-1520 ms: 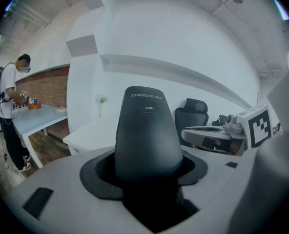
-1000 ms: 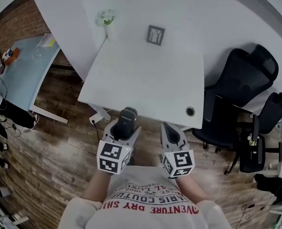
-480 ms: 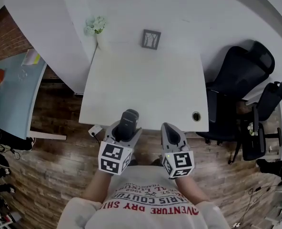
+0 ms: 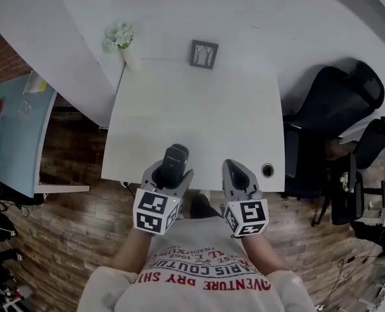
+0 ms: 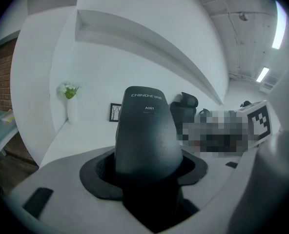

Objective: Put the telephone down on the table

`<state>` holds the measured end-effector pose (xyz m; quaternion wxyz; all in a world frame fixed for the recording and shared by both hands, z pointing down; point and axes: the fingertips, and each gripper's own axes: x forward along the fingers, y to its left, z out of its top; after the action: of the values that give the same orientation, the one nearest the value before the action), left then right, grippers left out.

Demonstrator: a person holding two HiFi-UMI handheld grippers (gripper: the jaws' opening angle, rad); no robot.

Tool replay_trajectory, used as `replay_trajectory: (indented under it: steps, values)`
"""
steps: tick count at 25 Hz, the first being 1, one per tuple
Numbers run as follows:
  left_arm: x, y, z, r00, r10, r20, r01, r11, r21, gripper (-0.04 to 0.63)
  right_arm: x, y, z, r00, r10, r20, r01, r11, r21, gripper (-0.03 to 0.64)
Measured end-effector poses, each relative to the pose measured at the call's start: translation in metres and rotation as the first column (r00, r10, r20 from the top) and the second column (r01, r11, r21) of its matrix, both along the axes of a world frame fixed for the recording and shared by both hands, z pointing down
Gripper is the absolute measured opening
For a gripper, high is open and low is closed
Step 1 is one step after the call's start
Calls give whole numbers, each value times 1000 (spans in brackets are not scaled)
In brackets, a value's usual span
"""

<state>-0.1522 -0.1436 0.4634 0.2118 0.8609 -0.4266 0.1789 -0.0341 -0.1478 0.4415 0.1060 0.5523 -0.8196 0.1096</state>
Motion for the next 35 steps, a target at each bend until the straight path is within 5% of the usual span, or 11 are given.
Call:
replay_trajectory:
  steps: [12, 21, 35]
  values:
    - [54, -83, 14, 997, -53, 54, 55, 997, -52, 284, 44, -89, 23, 995, -85, 43, 88, 992, -86, 25]
    - [52, -130, 50, 992, -17, 126, 33, 992, -124, 284, 47, -126, 43, 996, -50, 71, 61, 986, -157, 25]
    - [45, -193, 150, 973, 67, 220, 10, 944, -331, 285, 40, -163, 95, 999, -18, 47, 30, 963, -267, 25]
